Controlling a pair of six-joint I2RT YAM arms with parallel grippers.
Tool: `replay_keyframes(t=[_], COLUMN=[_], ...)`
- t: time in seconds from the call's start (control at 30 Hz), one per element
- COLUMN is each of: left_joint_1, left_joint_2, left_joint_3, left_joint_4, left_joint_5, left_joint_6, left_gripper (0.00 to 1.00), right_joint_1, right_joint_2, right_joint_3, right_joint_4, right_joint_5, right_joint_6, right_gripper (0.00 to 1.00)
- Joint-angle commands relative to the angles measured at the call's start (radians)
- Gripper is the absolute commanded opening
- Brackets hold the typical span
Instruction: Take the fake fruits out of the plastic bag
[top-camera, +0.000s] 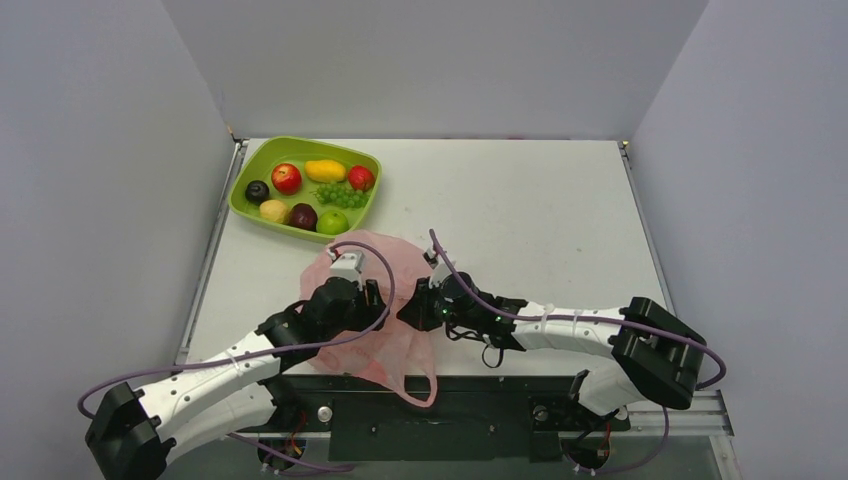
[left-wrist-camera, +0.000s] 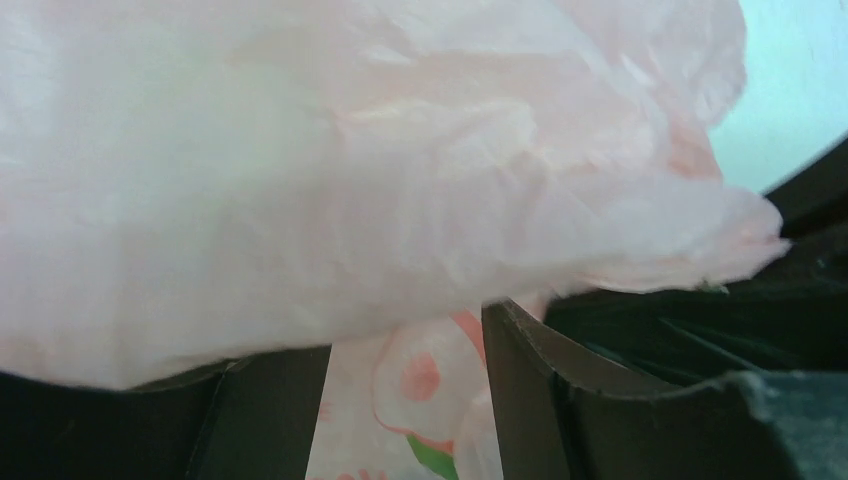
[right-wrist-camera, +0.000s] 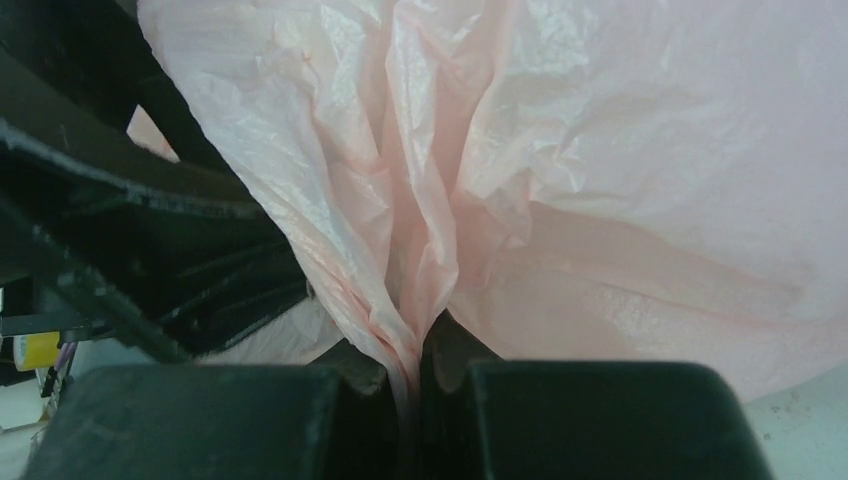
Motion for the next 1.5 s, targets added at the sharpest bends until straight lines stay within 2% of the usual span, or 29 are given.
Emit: replay_keyframes(t=[0.0, 0.1, 0.2, 0.43, 0.57, 0.7, 0.8, 0.9, 0.97, 1.13, 1.3, 1.47], left_joint_1=[-0.003, 0.005, 0.031, 0.082, 0.095, 0.092, 0.096, 0.099, 0.099, 0.114, 0.137, 0.141], left_joint_2=[-0.063, -0.062, -0.021, 0.087, 0.160, 0.184, 0.146, 0.113, 0.083, -0.020, -0.089, -0.166], left_joint_3=[-0.015, -0.006, 0.010, -0.006, -0.001, 0.018, 0.015, 0.028, 0.029, 0.008, 0.047, 0.102], left_joint_4=[0.124, 0.191, 0.229, 0.362, 0.438, 0.417, 0.368, 0.287, 0.217, 0.130, 0.015, -0.145], left_joint_5=[-0.214, -0.303, -0.292, -0.291, -0.254, -0.189, -0.081, -0.041, -0.002, 0.098, 0.245, 0.254], left_joint_6=[-0.009, 0.082, 0.131, 0.141, 0.152, 0.127, 0.096, 0.058, 0.036, -0.005, -0.014, -0.010], left_gripper=[0.54, 0.59, 0.64, 0.74, 0.75, 0.73, 0.74, 0.76, 0.76, 0.76, 0.76, 0.77], right_joint_1=[0.011, 0.013, 0.013, 0.011, 0.010, 0.007, 0.013, 0.048, 0.076, 0.106, 0.147, 0.148], right_joint_2=[-0.047, -0.048, -0.043, -0.046, -0.046, -0.052, -0.068, -0.090, -0.109, -0.190, -0.260, -0.232], right_joint_3=[-0.015, -0.025, -0.026, -0.030, -0.040, -0.037, -0.004, 0.062, 0.084, 0.097, 0.147, 0.237], right_joint_4=[0.054, 0.059, 0.064, 0.072, 0.078, 0.054, -0.088, -0.276, -0.371, -0.479, -0.537, -0.511], right_joint_5=[0.005, 0.003, -0.005, -0.010, -0.016, -0.006, 0.065, 0.270, 0.340, 0.429, 0.501, 0.479], right_joint_6=[0.009, 0.005, 0.002, -0.004, -0.006, -0.022, -0.078, -0.145, -0.176, -0.210, -0.343, -0.514], right_gripper=[0.00, 0.00, 0.00, 0.00, 0.00, 0.00, 0.00, 0.26, 0.37, 0.51, 0.64, 0.75])
